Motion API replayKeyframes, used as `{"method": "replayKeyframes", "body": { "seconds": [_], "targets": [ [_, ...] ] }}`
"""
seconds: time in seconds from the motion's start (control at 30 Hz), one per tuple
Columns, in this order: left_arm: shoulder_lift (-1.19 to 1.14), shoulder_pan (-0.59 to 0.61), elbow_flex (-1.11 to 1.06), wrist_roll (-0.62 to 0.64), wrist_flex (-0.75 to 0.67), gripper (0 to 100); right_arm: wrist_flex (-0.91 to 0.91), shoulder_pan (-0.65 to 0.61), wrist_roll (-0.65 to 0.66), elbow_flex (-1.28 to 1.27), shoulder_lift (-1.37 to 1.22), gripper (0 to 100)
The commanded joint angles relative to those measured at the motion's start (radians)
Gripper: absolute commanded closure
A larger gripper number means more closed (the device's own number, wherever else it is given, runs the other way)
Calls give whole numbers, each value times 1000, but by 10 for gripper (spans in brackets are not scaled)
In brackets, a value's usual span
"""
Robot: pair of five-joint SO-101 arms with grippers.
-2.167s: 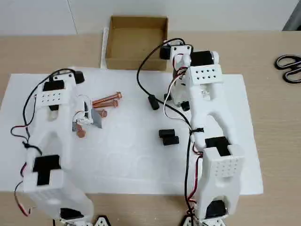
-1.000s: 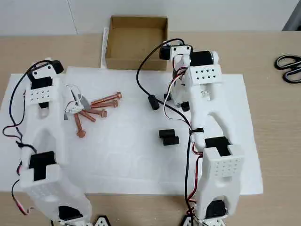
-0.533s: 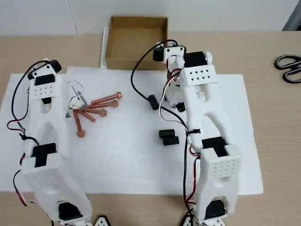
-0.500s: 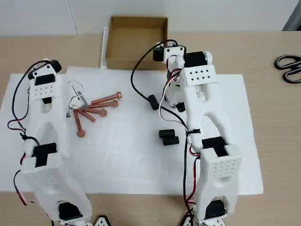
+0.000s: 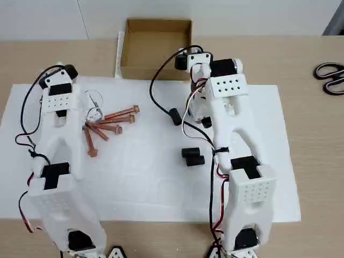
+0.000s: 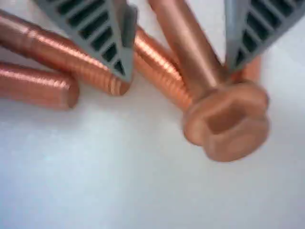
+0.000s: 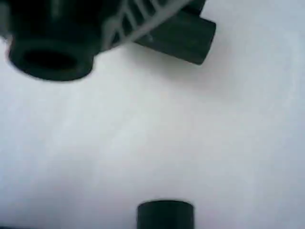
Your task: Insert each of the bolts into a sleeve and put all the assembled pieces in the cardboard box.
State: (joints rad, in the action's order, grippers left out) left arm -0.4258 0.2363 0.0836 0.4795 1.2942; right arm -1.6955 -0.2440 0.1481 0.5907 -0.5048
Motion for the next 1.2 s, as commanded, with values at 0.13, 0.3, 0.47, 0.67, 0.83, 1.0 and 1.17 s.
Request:
{"method": "replayKeyframes", "body": {
  "seconds": [0.13,0.3,0.47,0.67,0.83,1.0,1.17],
  "targets": [
    [3,-2,28,12,-44,882,-15,-4,0,12,65,995],
    [3,11,28,58,-49,881,-15,-4,0,12,65,995],
    [3,26,28,60,-66,885,-15,-4,0,12,65,995],
    [3,21,28,55,-68,924,-15,-4,0,12,65,995],
    [3,21,28,54,-68,926,-15,-4,0,12,65,995],
    [3,18,31,54,-68,971,-15,-4,0,12,65,995],
    [3,18,31,52,-68,974,-15,-4,0,12,65,995]
  ]
}}
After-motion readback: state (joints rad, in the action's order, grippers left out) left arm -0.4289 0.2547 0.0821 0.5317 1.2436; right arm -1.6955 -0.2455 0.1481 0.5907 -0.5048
